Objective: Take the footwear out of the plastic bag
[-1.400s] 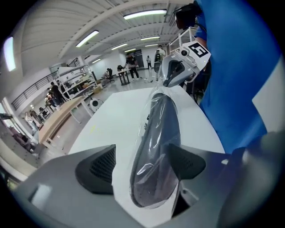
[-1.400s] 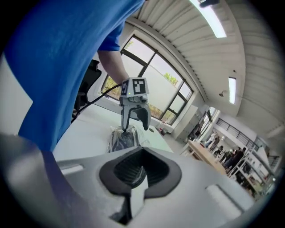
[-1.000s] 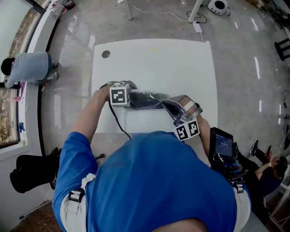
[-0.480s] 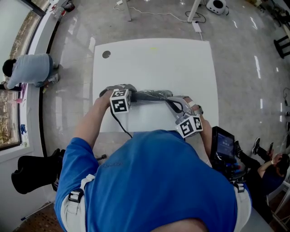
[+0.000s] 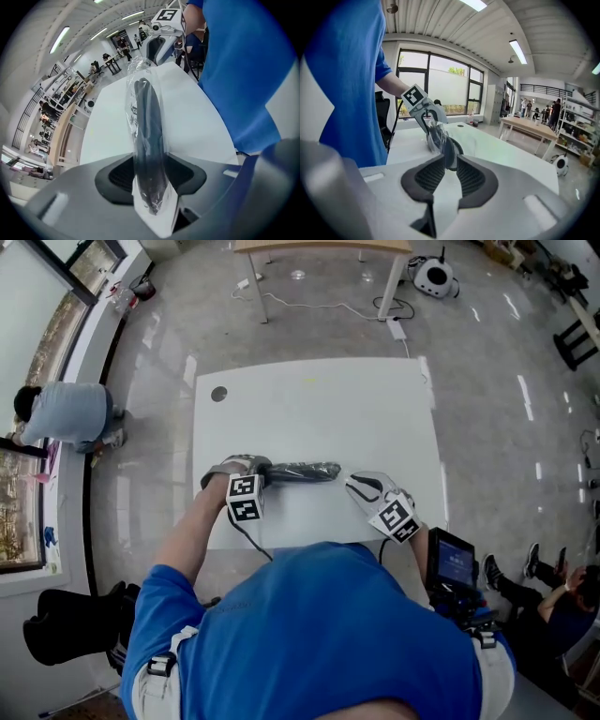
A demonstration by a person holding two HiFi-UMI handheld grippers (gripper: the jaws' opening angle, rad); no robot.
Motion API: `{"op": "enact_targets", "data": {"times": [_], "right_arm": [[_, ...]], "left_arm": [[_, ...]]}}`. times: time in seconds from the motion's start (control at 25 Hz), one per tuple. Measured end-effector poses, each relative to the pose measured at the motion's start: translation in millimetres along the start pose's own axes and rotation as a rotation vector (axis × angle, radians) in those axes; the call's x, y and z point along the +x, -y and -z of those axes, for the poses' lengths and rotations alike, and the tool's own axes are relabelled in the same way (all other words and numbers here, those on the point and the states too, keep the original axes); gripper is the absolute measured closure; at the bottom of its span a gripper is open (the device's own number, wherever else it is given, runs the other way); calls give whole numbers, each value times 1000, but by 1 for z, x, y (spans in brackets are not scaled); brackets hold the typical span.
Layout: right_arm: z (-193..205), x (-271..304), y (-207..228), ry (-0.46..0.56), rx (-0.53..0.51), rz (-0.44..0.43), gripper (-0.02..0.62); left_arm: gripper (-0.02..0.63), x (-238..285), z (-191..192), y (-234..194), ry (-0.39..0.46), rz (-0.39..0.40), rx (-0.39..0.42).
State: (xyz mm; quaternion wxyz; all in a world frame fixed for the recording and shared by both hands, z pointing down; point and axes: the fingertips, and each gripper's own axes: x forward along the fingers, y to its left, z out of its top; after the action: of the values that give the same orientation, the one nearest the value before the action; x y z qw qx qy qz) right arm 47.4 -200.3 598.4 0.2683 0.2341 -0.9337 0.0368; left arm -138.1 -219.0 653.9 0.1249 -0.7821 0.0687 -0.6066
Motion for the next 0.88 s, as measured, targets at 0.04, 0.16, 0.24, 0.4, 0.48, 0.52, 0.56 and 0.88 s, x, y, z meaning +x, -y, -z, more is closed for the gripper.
{"op": "enact_targets", "data": {"times": [0.04, 0.16, 0.24, 0.4, 0.48, 0.52, 0.56, 0.88], "right_arm": [[3, 2, 3, -16, -9, 18, 523], [7, 8, 9, -49, -24, 51, 525], [8, 11, 12, -54, -23, 58, 525], [7, 14, 16, -58, 0, 47, 525], [6, 16, 18, -60, 3, 41, 523], [5, 17, 20, -63, 2, 41, 523], [5, 17, 21, -66, 2, 40, 520], [8, 24, 13, -103, 2, -9, 473]], "left_arm": [[408, 0, 0, 0, 0, -6, 4], [410, -3, -6, -3, 7, -22, 20], [410, -3, -6, -5, 5, -34, 29], [410, -2, -4, -9, 13, -55, 24], [410, -4, -4, -14, 19, -70, 27], [410, -6, -5, -17, 24, -80, 30], [411, -8, -6, -19, 29, -88, 33], [411, -11, -10, -17, 32, -96, 58]]}}
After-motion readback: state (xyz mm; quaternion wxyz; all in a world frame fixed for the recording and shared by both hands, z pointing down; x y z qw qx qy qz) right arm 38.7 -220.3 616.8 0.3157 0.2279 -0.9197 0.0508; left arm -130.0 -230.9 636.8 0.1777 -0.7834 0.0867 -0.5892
